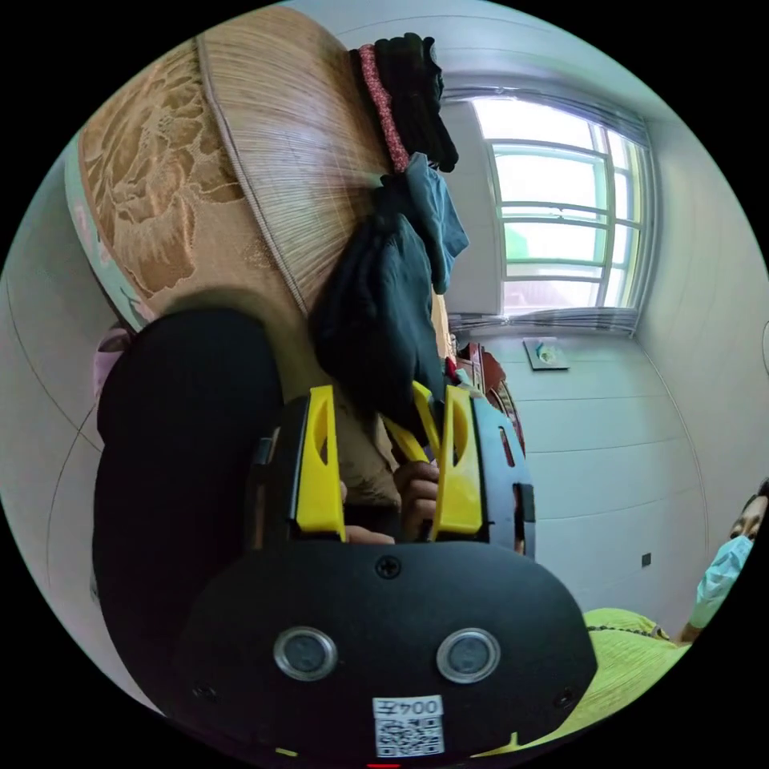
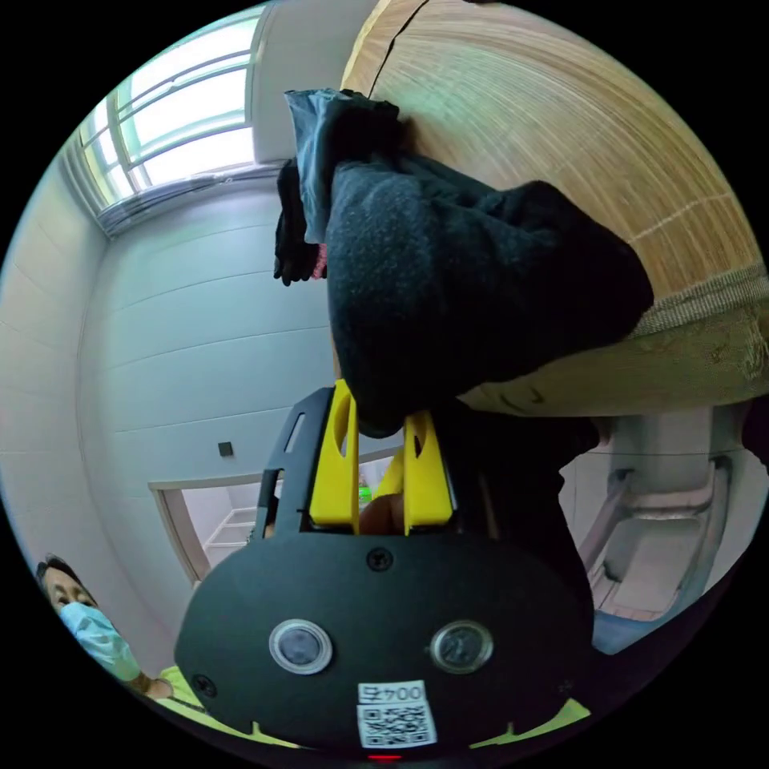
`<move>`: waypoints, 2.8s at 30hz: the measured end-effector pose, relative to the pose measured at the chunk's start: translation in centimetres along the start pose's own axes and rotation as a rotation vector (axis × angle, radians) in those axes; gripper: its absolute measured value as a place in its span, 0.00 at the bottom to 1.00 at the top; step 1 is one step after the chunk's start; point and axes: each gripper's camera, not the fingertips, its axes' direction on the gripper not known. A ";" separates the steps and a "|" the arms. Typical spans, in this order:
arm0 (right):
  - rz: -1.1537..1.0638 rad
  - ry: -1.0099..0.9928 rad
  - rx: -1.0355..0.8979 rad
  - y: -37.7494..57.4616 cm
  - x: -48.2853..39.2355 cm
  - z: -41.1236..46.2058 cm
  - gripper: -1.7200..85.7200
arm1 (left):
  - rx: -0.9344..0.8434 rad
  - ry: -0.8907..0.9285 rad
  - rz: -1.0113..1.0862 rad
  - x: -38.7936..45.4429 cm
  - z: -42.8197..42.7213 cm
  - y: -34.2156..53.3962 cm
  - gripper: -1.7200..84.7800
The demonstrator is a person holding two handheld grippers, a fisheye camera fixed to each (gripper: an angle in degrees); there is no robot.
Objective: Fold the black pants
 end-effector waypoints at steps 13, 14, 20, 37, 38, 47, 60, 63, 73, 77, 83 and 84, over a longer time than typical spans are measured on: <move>-0.061 0.019 -0.151 -4.2 -3.3 2.7 0.12 | -0.025 -0.009 -0.070 -2.8 5.5 -7.0 0.22; -0.068 0.011 -0.230 -4.6 -3.2 3.1 0.11 | 0.002 -0.005 -0.098 -3.5 5.2 -7.4 0.21; -0.313 -0.077 -0.233 -5.4 -4.6 -1.4 0.15 | 0.013 -0.070 -0.036 -4.8 1.6 -12.4 0.19; -0.419 -0.034 -0.359 -29.9 -7.2 3.1 0.27 | -0.199 -0.139 -0.055 -8.2 3.4 -22.9 0.19; -0.400 -0.034 -0.383 -31.1 -7.5 4.3 0.28 | -0.202 -0.140 -0.053 -8.3 3.6 -23.2 0.19; -0.573 0.053 -0.304 -41.1 -13.3 6.2 0.28 | -0.185 -0.134 -0.115 -9.8 5.1 -24.8 0.18; -0.360 -0.180 -0.542 -49.5 -17.4 14.8 0.32 | -0.195 -0.081 -0.174 -10.8 8.0 -27.6 0.18; -0.296 -0.116 -0.455 -49.5 -19.3 15.8 0.31 | -0.194 -0.085 -0.181 -10.5 8.9 -28.3 0.18; -0.351 0.332 -0.158 -47.1 -29.0 20.1 0.14 | -0.115 -0.142 -0.165 -7.4 12.2 -30.6 0.17; -0.621 0.454 -0.147 -43.4 -37.0 20.8 0.13 | -0.104 -0.127 -0.125 -4.8 13.4 -31.2 0.17; -0.795 0.447 -0.146 -39.9 -46.5 18.0 0.13 | -0.091 -0.113 -0.075 5.3 14.7 -31.0 0.17; -0.798 0.427 -0.132 -40.7 -48.1 16.9 0.13 | -0.085 -0.108 -0.066 6.4 15.0 -31.3 0.17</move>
